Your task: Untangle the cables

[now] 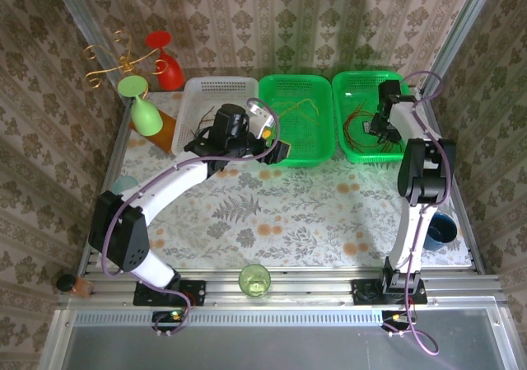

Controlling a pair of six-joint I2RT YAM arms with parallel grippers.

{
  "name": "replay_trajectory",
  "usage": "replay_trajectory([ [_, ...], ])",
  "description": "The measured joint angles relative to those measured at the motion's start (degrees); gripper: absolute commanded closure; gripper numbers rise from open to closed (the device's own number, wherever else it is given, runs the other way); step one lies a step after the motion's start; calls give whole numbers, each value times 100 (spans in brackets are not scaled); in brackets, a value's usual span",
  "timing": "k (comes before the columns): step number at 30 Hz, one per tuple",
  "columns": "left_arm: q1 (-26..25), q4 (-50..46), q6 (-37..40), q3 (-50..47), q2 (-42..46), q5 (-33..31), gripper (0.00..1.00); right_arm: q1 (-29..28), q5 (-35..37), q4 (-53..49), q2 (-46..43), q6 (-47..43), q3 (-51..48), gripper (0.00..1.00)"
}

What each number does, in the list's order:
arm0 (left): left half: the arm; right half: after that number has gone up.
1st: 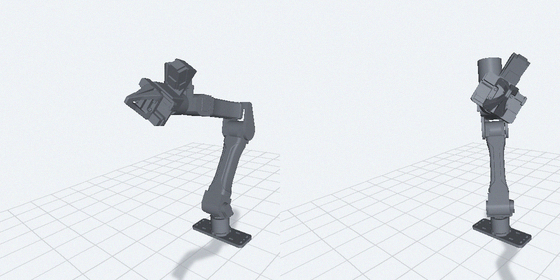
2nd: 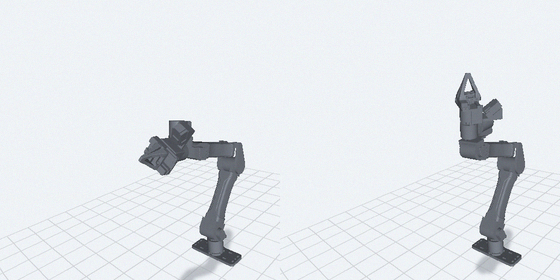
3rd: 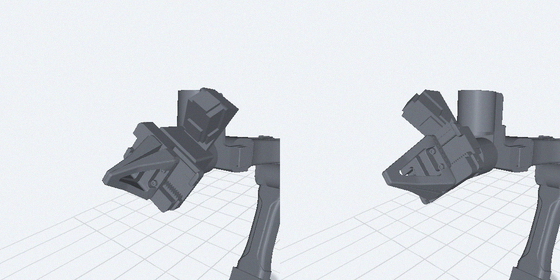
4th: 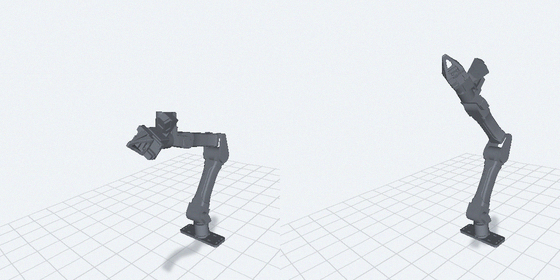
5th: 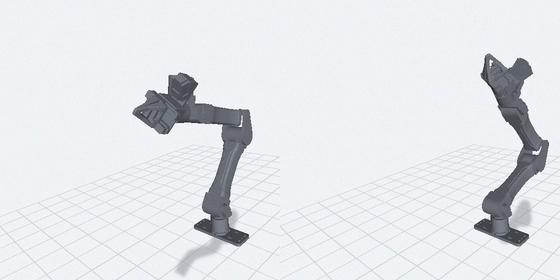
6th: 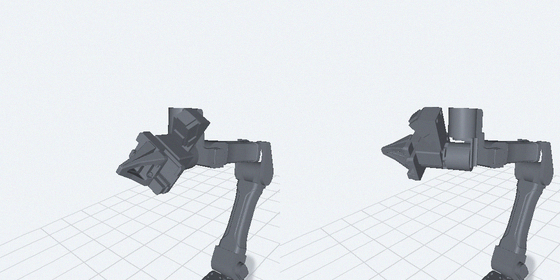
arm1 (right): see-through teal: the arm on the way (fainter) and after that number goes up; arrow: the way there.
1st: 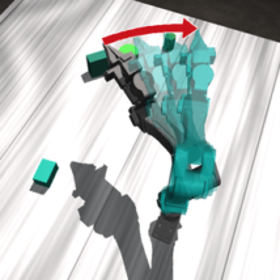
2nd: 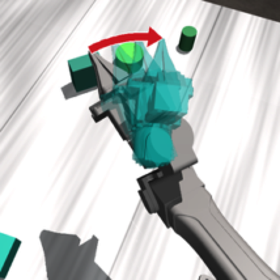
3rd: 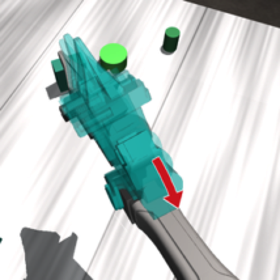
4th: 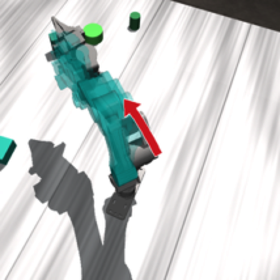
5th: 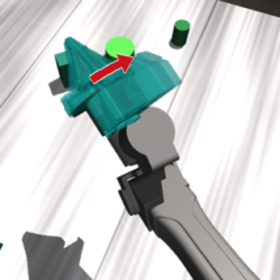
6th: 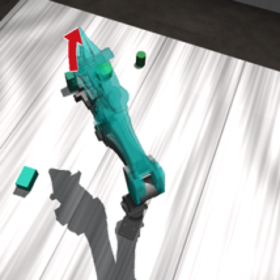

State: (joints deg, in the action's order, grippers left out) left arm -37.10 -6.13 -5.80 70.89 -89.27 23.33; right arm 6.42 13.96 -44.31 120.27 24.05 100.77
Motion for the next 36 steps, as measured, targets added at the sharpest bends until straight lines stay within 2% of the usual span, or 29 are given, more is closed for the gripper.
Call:
replay_trajectory([
  [6,0,-7,37,0,0,256,14,9,-315,59,-914,-151,-90,0],
  [10,0,-9,144,0,0,459,12,9,-638,219,-1672,-203,-466,0],
  [15,44,7,245,-76,127,612,8,-63,-876,592,-2691,-245,-1403,0],
  [17,133,85,232,-243,282,656,1,-162,-876,817,-3150,-291,-1893,0],
  [18,214,153,199,-365,393,669,0,-236,-866,916,-3388,-313,-2142,0],
  [28,1377,752,-149,-1722,1635,437,0,-866,-820,2590,-5792,-461,-5106,0],
  [32,2020,1071,-260,-2465,2116,39,0,-1123,-728,3375,-6212,-514,-6269,0],
  [36,2564,1351,-293,-3237,2531,-636,0,-1419,-367,4234,-6288,-767,-7202,0],
])
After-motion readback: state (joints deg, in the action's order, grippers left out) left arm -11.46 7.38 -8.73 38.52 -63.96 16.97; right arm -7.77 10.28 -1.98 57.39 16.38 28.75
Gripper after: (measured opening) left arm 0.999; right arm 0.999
